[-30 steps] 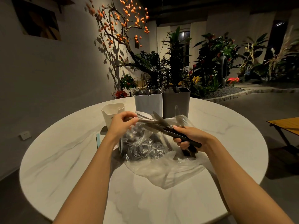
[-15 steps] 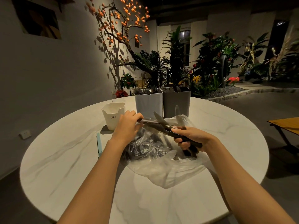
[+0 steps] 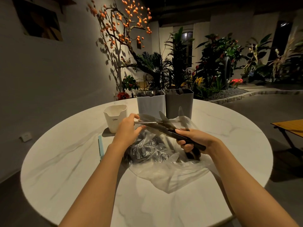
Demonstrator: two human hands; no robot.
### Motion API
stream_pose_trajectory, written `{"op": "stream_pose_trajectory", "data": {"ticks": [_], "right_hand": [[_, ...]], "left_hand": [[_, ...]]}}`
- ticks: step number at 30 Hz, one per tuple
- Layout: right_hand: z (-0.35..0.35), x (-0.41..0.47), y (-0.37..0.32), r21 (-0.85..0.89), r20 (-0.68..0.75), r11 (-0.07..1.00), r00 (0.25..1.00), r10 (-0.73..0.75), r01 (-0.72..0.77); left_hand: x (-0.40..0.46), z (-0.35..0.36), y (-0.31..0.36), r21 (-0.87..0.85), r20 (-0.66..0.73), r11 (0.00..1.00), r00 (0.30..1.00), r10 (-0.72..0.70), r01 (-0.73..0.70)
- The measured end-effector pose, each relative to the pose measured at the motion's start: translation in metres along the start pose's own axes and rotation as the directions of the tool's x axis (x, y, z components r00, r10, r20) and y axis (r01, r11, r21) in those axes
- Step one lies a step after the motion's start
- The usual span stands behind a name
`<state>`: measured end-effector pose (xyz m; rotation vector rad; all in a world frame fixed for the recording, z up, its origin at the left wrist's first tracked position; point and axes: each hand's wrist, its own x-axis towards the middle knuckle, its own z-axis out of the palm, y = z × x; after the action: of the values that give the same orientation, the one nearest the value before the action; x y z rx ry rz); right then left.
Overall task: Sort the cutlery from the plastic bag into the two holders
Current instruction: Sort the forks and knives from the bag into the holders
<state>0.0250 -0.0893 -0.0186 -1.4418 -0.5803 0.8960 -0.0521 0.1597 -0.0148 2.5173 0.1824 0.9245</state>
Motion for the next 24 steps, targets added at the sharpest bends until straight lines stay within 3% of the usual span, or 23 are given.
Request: {"op": "stream_pose_trajectory", "data": {"ticks": [8, 16, 24], "right_hand": [[-0.002, -0.001, 0.0, -0.026, 0.017, 1.0, 1.0, -0.007, 0.007], [-0.003, -0.003, -0.001, -0.02, 0.03, 1.0, 1.0, -0.006, 0.006], [-0.006, -0.005, -0.001, -0.045, 0.01, 0.999, 1.0, 0.0, 0.001]], "left_hand": [[0.0, -0.005, -0.002, -0.056, 0.119, 0.99, 0.984, 0.134, -0.128], [0.0, -0.014, -0.008, -0.283, 0.188, 0.956, 0.982, -0.022, 0.076], [0.0, -0.019, -0.018, -0.209, 0.054, 0.976, 0.997, -0.054, 0.064]]}}
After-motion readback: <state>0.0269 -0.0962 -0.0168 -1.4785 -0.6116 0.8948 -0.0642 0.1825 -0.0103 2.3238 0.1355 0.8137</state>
